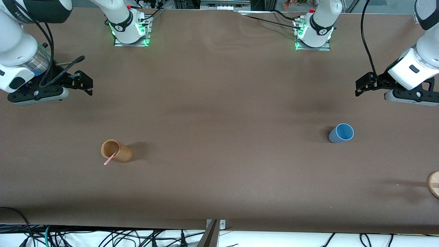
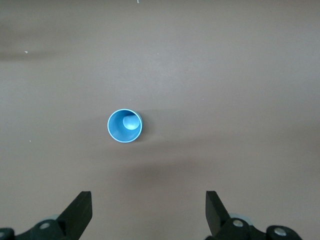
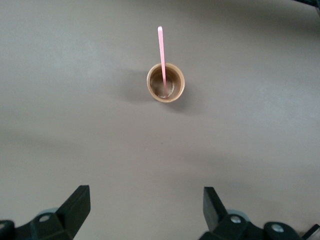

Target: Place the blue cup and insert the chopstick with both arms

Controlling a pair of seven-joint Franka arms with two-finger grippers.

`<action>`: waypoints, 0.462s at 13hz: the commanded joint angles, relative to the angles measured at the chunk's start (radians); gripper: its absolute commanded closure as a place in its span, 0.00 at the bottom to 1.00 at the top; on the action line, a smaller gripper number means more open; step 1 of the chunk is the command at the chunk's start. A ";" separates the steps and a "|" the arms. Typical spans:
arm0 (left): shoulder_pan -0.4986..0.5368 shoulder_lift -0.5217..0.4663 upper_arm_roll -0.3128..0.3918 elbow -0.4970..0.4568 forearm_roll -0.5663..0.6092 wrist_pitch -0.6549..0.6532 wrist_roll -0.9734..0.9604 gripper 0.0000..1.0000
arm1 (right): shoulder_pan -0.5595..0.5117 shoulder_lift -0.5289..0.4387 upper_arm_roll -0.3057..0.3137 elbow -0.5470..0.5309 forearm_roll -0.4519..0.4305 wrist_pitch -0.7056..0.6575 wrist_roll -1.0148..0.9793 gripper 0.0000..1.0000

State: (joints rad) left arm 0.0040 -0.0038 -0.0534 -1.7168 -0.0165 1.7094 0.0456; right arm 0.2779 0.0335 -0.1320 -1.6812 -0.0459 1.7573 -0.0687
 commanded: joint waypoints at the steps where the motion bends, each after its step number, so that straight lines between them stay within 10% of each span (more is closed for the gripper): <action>1: 0.004 0.019 0.003 0.037 -0.023 -0.024 -0.004 0.00 | -0.003 0.022 0.000 0.031 -0.015 -0.006 0.024 0.00; 6: 0.004 0.019 0.004 0.037 -0.022 -0.024 -0.004 0.00 | -0.003 0.023 -0.001 0.041 -0.005 -0.006 0.024 0.00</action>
State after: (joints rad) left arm 0.0042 -0.0023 -0.0509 -1.7159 -0.0165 1.7094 0.0455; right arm 0.2757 0.0504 -0.1367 -1.6621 -0.0476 1.7574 -0.0566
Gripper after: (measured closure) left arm 0.000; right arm 0.000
